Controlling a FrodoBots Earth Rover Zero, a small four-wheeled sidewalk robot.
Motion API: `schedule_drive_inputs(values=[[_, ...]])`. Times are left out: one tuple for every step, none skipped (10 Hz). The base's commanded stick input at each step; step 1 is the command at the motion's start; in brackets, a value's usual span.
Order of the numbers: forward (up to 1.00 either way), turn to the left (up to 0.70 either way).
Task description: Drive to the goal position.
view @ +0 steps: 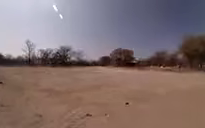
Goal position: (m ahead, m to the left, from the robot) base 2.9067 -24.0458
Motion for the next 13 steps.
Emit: schedule_drive_inputs(values=[[1.00,0.00],[1.00,0.00],[1.00,0.00],[1.00,0.00],[1.00,0.00],[1.00,0.00],[1.00,0.00],[1.00,0.00],[1.00,0.00],[1.00,0.00],[1.00,0.00],[1.00,0.00],[1.00,0.00]])
